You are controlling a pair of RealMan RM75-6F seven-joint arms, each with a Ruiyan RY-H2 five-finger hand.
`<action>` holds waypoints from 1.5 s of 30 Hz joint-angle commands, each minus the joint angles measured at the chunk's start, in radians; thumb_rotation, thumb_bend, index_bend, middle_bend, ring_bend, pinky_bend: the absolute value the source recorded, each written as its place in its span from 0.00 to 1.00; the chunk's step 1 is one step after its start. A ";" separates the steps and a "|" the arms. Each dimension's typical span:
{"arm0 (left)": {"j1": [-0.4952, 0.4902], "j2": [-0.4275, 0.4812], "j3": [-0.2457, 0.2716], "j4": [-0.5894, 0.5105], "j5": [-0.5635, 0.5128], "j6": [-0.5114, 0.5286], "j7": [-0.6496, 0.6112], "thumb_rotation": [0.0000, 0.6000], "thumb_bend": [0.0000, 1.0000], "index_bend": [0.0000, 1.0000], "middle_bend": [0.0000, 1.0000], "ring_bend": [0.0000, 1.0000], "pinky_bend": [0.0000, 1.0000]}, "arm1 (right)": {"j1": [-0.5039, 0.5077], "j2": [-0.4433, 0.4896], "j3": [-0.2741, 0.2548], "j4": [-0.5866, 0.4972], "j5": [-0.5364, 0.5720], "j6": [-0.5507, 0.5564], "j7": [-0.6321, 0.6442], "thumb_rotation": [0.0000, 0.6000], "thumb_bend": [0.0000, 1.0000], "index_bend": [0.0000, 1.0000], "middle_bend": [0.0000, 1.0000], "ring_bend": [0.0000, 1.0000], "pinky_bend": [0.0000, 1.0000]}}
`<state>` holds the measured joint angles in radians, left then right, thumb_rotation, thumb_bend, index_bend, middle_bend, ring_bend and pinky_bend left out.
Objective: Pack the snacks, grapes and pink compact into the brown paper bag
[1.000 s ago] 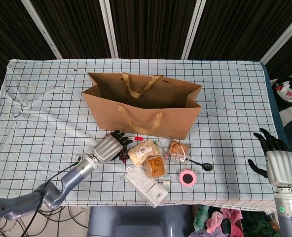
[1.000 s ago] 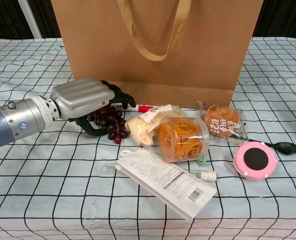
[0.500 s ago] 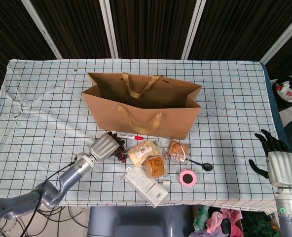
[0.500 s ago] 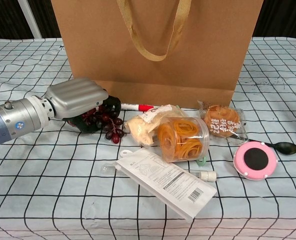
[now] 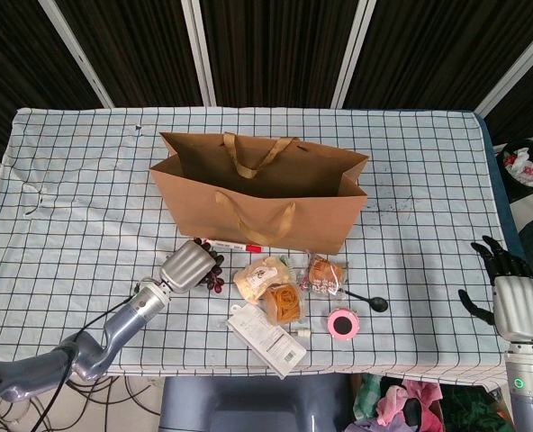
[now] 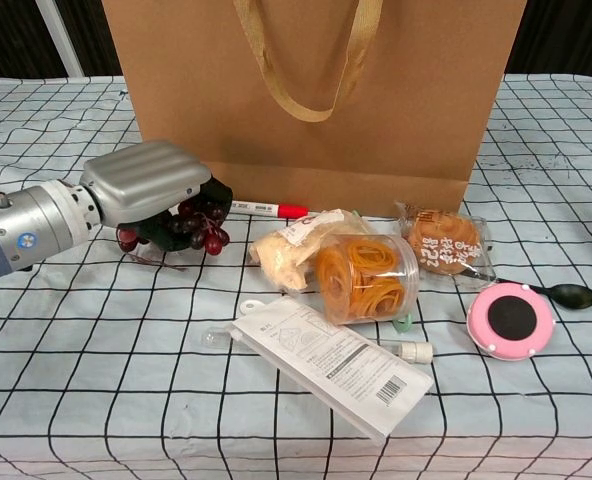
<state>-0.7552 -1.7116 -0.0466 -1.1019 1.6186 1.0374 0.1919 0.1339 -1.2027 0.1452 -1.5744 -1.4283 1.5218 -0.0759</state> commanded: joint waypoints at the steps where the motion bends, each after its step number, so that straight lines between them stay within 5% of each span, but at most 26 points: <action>1: 0.009 0.068 0.004 -0.116 0.025 0.050 0.020 1.00 0.44 0.55 0.62 0.48 0.55 | 0.001 0.000 0.001 -0.002 0.000 -0.002 -0.002 1.00 0.20 0.17 0.11 0.20 0.23; 11: 0.054 0.336 -0.012 -0.566 0.121 0.203 0.214 1.00 0.44 0.57 0.63 0.48 0.55 | -0.007 0.002 0.007 -0.006 0.009 0.004 -0.002 1.00 0.20 0.17 0.11 0.20 0.23; 16: 0.022 0.481 -0.136 -0.793 0.052 0.185 0.316 1.00 0.44 0.57 0.63 0.48 0.56 | -0.016 0.012 0.009 -0.012 0.014 0.011 0.011 1.00 0.20 0.17 0.11 0.20 0.23; 20: -0.019 0.514 -0.239 -0.854 -0.044 0.159 0.337 1.00 0.44 0.57 0.63 0.48 0.56 | -0.019 0.016 0.014 -0.014 0.021 0.013 0.012 1.00 0.20 0.17 0.11 0.20 0.23; 31: -0.223 0.485 -0.463 -0.759 -0.369 0.003 0.290 1.00 0.44 0.57 0.61 0.47 0.56 | -0.012 0.020 0.025 -0.005 0.048 -0.011 -0.001 1.00 0.20 0.17 0.11 0.20 0.23; 38: -0.380 0.364 -0.515 -0.544 -0.568 -0.099 0.235 1.00 0.44 0.58 0.61 0.47 0.56 | 0.001 0.015 0.047 0.013 0.071 -0.028 0.028 1.00 0.20 0.17 0.11 0.20 0.23; 45: -0.476 0.229 -0.484 -0.317 -0.589 -0.118 0.199 1.00 0.43 0.57 0.59 0.44 0.56 | 0.005 0.022 0.061 0.017 0.079 -0.022 0.014 1.00 0.20 0.17 0.11 0.20 0.23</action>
<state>-1.1836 -1.4213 -0.5408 -1.4948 1.0427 0.9379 0.4189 0.1389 -1.1811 0.2067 -1.5577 -1.3489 1.5000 -0.0622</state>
